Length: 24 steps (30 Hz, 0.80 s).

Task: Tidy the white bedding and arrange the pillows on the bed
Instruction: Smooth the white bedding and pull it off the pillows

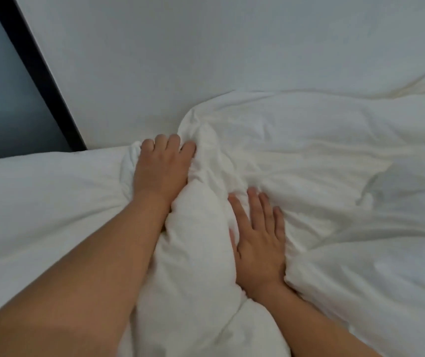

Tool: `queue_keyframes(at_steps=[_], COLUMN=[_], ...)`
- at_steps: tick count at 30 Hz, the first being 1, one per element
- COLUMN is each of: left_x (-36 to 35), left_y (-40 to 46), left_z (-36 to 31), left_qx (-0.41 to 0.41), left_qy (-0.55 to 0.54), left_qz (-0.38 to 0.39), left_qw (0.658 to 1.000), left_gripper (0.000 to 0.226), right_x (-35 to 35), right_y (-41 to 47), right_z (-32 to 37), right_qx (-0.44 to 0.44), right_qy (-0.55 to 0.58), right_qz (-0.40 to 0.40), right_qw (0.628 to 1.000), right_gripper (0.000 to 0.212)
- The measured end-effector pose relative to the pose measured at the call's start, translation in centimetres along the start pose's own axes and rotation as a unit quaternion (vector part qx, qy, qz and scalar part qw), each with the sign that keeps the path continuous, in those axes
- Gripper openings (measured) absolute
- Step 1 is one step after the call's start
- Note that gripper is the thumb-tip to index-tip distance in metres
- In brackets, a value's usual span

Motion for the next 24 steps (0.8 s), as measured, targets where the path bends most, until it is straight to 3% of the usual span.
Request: queue_keyframes(at_steps=[2,6,8,10,12,14,17,20,22,24], left_x=[-0.1,4.1,4.1,1.6,-0.7,-1.7,-1.6,-0.5,0.5,1.8], left_y=[1.2,-0.6,-5.2,-10.9,-14.6,-14.2,-12.7,-13.2,-13.9,-14.5], left_z=[0.5,4.5,8.0,10.5,9.3,7.2,6.6,7.4,7.3,9.4], left_qx=[0.009,0.078,0.148,0.21,0.177,0.143,0.155,0.143,0.076,-0.027], left_qy=[-0.043,-0.089,-0.152,-0.175,-0.125,-0.108,-0.089,-0.106,-0.14,-0.147], left_qz=[0.007,-0.055,0.013,0.157,0.22,0.189,0.1,0.117,0.136,0.14], left_qw=[0.999,0.991,0.977,0.949,0.951,0.965,0.979,0.977,0.978,0.979], left_gripper=[0.022,0.034,0.049,0.067,0.076,0.071,0.056,0.044,0.047,0.058], right_x=[-0.1,0.4,0.3,0.2,-0.1,-0.5,-1.1,-0.5,0.6,2.9], right_y=[0.3,0.4,0.2,0.1,0.2,0.2,0.4,0.3,-0.8,-2.3], right_z=[0.0,0.0,0.2,0.1,-0.4,-0.9,-1.2,-0.9,-0.1,1.2], right_qx=[-0.002,0.002,0.006,0.01,0.015,0.016,0.017,0.008,-0.017,-0.059], right_qy=[0.005,0.002,-0.006,-0.018,-0.037,-0.059,-0.087,-0.1,-0.105,-0.037], right_qz=[-0.002,0.0,0.004,0.002,-0.001,0.003,0.011,0.039,0.107,0.144], right_qw=[1.0,1.0,1.0,1.0,0.999,0.998,0.996,0.994,0.989,0.987], right_gripper=[0.066,0.061,0.061,0.061,0.064,0.071,0.079,0.074,0.072,0.074])
Point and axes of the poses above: each hand's wrist, its own y-axis towards the middle knuckle, its own x-axis out of the back of the hand, z = x × y, the point moved 7 cm from there along y, towards the middle knuckle, and after that the axes turned 13 degrees about y, right-handed, at the moved point
